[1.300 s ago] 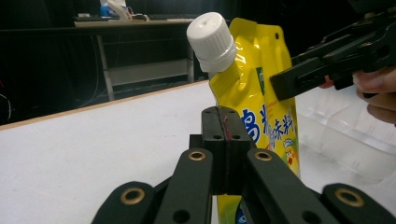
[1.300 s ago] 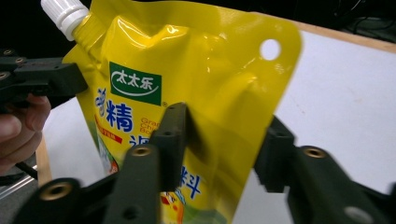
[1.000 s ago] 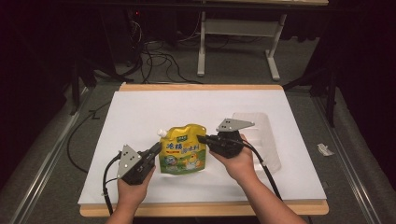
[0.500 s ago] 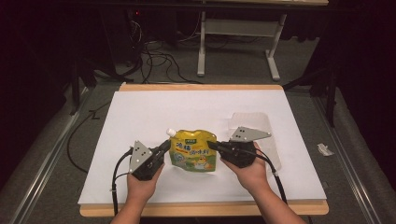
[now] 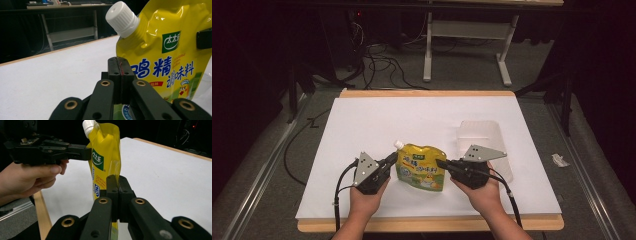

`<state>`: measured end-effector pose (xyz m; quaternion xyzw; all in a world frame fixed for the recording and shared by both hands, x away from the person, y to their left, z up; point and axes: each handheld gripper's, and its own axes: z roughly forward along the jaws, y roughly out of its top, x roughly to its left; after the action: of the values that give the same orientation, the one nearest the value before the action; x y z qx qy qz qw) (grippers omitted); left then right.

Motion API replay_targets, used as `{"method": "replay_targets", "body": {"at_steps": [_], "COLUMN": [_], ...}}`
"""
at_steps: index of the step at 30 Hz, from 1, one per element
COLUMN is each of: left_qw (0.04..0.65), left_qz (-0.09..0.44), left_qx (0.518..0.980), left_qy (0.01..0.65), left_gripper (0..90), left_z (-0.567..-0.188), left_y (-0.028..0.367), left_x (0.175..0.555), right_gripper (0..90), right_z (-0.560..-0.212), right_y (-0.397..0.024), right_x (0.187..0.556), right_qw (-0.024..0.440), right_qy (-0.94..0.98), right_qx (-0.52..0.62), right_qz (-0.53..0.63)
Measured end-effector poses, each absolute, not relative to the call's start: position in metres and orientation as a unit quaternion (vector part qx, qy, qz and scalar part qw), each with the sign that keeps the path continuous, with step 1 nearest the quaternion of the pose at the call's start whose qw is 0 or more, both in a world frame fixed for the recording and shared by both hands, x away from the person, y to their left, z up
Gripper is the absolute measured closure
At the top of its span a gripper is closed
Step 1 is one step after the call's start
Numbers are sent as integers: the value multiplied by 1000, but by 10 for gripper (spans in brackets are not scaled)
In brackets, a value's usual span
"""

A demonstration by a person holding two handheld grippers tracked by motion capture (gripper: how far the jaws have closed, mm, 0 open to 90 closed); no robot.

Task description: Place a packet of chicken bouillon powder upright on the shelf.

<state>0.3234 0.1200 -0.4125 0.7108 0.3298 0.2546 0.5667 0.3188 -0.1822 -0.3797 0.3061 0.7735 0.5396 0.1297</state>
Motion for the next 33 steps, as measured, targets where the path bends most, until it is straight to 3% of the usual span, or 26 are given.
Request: {"method": "replay_targets", "body": {"at_steps": [3, 13, 17, 20, 28, 33], "left_qw": [566, 565, 564, 564, 562, 556], "left_qz": [254, 251, 251, 251, 253, 256], "left_qx": [710, 708, 706, 705, 703, 706], "left_qy": [332, 342, 347, 348, 355, 355], "left_gripper": [900, 851, 845, 846, 822, 799], "left_z": [-412, -412, -412, -412, -412, -413], "left_y": [121, 121, 123, 125, 132, 136], "left_x": [322, 321, 321, 321, 322, 321], "right_gripper": [900, 737, 717, 719, 879, 900], "right_z": [-380, -385, -388, -389, -391, -392], "right_y": [-183, -171, -162, -155, -146, -146], "right_x": [317, 321, 324, 325, 323, 322], "right_qw": [126, 86, 74, 72, 96, 100], "right_qy": [774, 786, 795, 803, 806, 804], "right_qx": [302, 293, 291, 290, 292, 299], "right_qz": [542, 538, 527, 516, 506, 505]}}
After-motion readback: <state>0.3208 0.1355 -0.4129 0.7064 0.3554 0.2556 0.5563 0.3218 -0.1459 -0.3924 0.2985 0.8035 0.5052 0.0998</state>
